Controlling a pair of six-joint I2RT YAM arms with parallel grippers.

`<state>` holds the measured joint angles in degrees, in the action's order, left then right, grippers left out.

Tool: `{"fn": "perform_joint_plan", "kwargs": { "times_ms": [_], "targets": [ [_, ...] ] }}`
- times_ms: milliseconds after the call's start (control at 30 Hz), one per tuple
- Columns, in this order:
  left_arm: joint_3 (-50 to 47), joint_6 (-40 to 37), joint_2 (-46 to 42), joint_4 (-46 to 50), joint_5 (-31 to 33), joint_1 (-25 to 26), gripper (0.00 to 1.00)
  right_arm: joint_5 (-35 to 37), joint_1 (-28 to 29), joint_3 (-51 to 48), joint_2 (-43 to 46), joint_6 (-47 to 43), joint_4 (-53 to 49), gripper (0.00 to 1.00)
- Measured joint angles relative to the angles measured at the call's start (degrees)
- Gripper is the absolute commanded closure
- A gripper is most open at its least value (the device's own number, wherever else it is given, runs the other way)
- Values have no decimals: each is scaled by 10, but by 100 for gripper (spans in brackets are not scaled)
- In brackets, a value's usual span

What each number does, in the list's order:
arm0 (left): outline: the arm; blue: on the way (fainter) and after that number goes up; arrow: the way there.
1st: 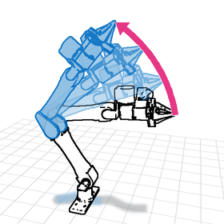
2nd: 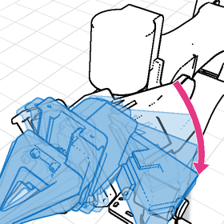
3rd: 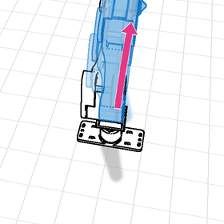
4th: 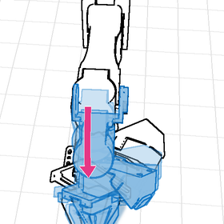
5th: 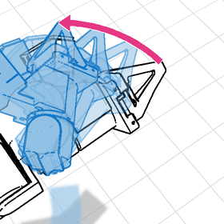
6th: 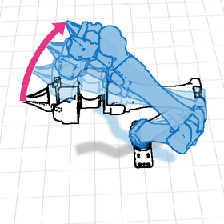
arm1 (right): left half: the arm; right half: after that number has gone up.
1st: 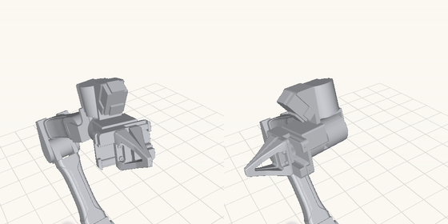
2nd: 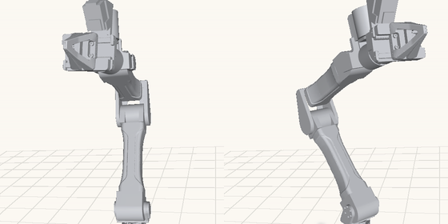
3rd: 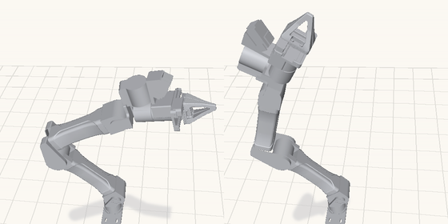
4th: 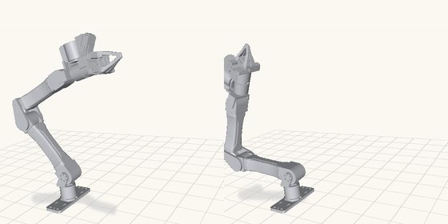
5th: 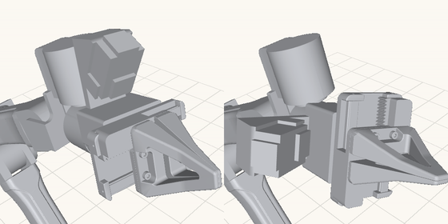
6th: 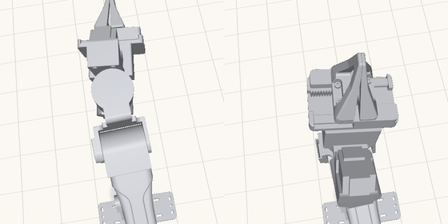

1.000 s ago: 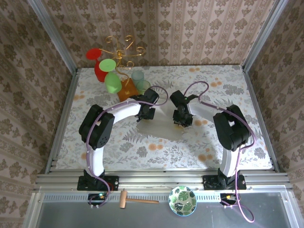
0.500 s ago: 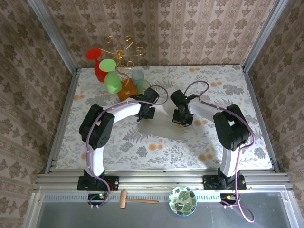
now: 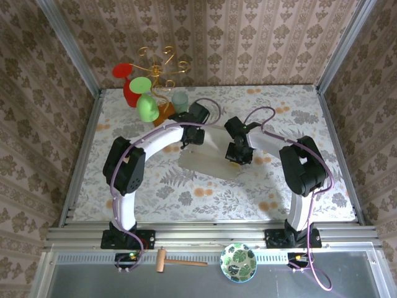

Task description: Fold the paper box

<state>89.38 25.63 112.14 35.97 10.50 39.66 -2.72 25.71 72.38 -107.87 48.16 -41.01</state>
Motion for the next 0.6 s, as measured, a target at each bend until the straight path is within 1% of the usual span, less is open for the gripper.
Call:
{"fn": "perform_joint_plan", "kwargs": {
  "times_ms": [100, 300, 467, 600],
  "targets": [
    [10, 11, -37, 4, 19, 3, 47, -30, -14, -1, 0, 23, 1, 100],
    [27, 27, -134, 0, 59, 24, 48, -98, -45, -37, 18, 90, 20, 100],
    [58, 21, -173, -1, 62, 35, 49, -162, -74, -99, 56, 200, 60, 100],
    [64, 6, -191, 12, 33, 41, 48, -188, -85, -129, 87, 332, 86, 100]
  ]
}}
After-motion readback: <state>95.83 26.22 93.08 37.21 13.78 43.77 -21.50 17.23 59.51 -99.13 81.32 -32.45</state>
